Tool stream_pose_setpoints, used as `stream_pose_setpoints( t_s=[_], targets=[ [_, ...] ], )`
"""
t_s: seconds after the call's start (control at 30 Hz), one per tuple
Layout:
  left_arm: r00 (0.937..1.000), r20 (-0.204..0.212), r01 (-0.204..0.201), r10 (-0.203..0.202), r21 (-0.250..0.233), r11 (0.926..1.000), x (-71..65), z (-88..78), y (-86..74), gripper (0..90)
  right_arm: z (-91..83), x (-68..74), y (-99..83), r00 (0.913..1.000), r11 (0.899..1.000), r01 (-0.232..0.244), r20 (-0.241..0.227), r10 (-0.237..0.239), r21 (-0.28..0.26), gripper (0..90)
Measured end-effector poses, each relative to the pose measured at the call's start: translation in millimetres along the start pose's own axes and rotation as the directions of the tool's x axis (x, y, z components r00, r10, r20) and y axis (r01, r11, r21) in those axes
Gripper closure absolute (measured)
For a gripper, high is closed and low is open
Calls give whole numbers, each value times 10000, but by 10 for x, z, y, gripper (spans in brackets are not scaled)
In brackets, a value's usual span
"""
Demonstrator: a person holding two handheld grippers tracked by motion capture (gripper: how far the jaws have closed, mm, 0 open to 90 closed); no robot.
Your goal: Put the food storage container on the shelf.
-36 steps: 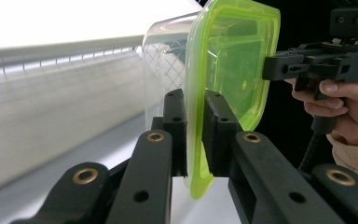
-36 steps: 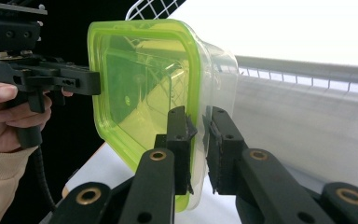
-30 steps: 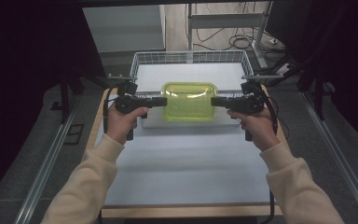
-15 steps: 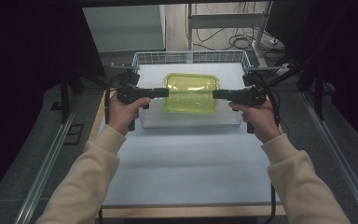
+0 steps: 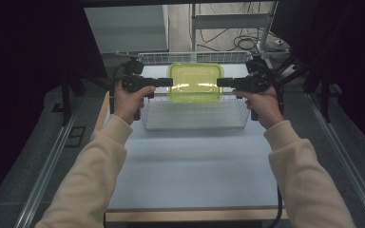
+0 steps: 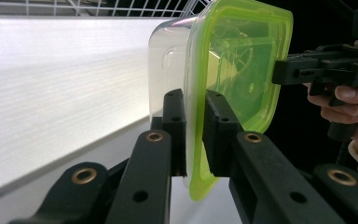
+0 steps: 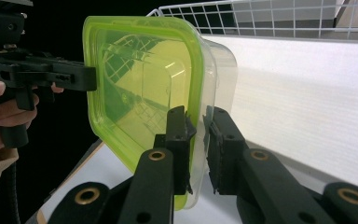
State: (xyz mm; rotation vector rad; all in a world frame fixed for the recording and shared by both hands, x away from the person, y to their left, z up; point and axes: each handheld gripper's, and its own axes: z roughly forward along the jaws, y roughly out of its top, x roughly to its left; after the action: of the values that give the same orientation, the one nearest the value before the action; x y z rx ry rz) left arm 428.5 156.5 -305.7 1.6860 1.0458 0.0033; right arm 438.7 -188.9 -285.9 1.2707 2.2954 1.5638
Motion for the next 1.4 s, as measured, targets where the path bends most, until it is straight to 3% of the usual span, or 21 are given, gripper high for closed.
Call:
stream_pose_setpoints(
  t_s=[0.17,0.47,0.83,1.1,1.4],
  targets=[
    [9999,-134,-14,15,87,10000,46,29,32,807,55,-32,34,10000,10000,-33,70,34,-28,801],
    [9981,-490,378,-367,201,9991,170,176,136,804,178,-161,107,9987,9991,-428,264,428,-20,800],
    [9959,-584,711,-687,401,9967,283,335,164,800,268,-273,164,9956,9969,-745,580,730,240,796],
    [9934,-466,1059,-1046,262,9940,327,403,226,797,324,-381,188,9926,9940,-1055,641,1036,276,783],
    [9878,-469,1487,-1488,-51,9889,428,506,253,759,438,-438,230,9889,9945,-1041,1075,1023,111,724]
  ],
)
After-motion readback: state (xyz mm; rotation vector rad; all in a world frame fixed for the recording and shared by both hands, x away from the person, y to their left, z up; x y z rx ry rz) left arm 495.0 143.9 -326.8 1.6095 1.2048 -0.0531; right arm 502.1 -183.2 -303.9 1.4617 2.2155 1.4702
